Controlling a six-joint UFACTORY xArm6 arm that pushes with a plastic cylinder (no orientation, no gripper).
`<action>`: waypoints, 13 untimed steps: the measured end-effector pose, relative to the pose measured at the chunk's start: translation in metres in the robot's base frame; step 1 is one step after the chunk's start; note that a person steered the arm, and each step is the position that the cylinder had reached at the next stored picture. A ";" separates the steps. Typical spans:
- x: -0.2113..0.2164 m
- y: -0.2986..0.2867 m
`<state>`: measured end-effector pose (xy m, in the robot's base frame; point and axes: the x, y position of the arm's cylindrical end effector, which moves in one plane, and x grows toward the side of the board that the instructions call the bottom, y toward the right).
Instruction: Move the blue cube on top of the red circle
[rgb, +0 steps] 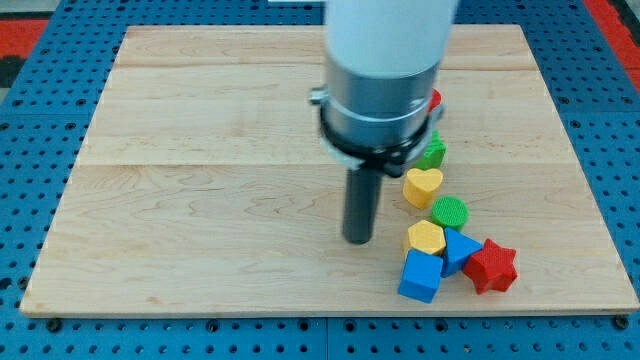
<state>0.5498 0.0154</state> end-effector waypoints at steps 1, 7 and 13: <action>0.064 -0.009; 0.068 0.283; 0.021 0.034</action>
<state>0.5712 0.0494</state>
